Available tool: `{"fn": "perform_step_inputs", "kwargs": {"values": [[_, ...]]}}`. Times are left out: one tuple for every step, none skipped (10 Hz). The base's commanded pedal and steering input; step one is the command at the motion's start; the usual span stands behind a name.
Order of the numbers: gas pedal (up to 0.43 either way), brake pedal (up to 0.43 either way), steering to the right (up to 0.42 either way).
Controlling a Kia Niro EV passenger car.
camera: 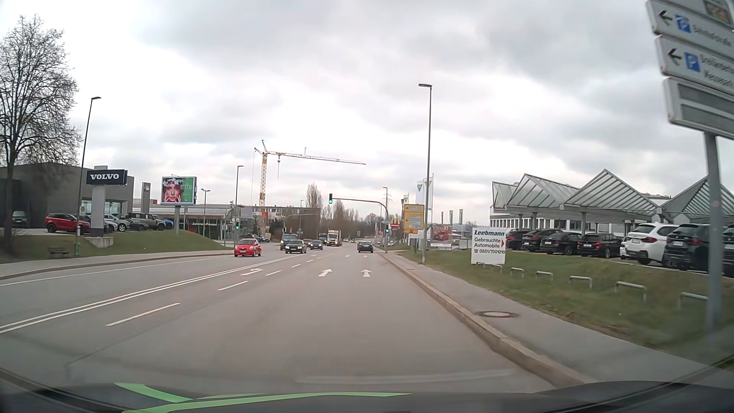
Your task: Follow the waypoints while adhering to traffic rules and regulations
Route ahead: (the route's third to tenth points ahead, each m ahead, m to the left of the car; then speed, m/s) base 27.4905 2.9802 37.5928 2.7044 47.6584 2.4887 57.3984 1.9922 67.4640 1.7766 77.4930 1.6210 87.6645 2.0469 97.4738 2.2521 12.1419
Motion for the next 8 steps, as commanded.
{"fn": "perform_step_inputs", "kwargs": {"values": [[0.02,0.0,0.0],[0.02,0.0,0.0],[0.02,0.0,0.001],[0.02,0.0,0.002],[0.02,0.0,0.002],[0.02,0.0,0.003],[0.02,0.0,0.003],[0.028,0.0,0.004]]}}
